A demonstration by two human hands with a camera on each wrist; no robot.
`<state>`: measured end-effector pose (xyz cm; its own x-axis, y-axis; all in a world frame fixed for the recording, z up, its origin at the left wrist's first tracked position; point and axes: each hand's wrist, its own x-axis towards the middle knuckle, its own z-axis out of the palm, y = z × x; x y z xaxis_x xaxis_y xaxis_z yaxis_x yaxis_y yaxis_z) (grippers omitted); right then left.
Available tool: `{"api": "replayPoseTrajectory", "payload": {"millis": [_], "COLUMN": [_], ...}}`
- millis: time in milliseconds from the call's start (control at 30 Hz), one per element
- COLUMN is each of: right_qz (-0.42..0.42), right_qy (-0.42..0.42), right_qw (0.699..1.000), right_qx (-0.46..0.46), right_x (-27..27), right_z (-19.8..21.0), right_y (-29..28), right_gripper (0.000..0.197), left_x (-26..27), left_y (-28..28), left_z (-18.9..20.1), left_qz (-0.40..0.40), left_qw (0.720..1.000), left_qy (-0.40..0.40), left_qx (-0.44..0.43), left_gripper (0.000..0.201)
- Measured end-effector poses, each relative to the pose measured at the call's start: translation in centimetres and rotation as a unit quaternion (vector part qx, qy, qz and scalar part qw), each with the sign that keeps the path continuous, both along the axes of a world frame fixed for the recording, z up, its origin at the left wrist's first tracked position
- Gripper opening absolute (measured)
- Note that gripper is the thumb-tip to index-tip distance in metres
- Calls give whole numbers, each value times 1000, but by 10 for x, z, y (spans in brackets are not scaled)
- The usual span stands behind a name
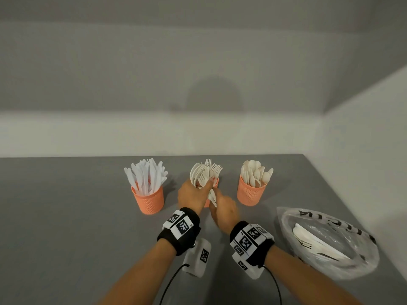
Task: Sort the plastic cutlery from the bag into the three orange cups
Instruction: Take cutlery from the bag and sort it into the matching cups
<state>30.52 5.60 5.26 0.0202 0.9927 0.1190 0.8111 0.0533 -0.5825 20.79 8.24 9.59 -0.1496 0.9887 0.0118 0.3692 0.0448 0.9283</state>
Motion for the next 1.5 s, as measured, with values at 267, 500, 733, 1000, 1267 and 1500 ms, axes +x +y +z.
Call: {"api": "replayPoseTrajectory", "payload": {"millis": [267,500,733,1000,1267,1500], "right_qz": [33,47,41,43,10,40], "right_qy": [80,145,237,293,515,569], "right_qw": [996,988,971,955,835,777], "right_qx": [9,-12,3,-25,-193,-266], "right_x": [11,11,8,17,33,26], "right_z": [-15,-14,-20,-19,1,19], "right_y": [-1,-2,6,-6,-13,-16], "right_gripper": [36,37,44,24,51,50], "left_x": [-5,-10,5,-8,-37,-26], "left_y": [15,18,1,28,31,-1], "left_z": [21,25,22,48,21,-10], "left_qz": [3,-76,-69,18,63,-131], "left_qw": [998,996,988,993,942,966], "left_qy": [-23,22,134,-62,-317,-197], "left_qx": [60,32,38,100,-93,-102], "left_gripper": [39,37,41,44,17,30]}}
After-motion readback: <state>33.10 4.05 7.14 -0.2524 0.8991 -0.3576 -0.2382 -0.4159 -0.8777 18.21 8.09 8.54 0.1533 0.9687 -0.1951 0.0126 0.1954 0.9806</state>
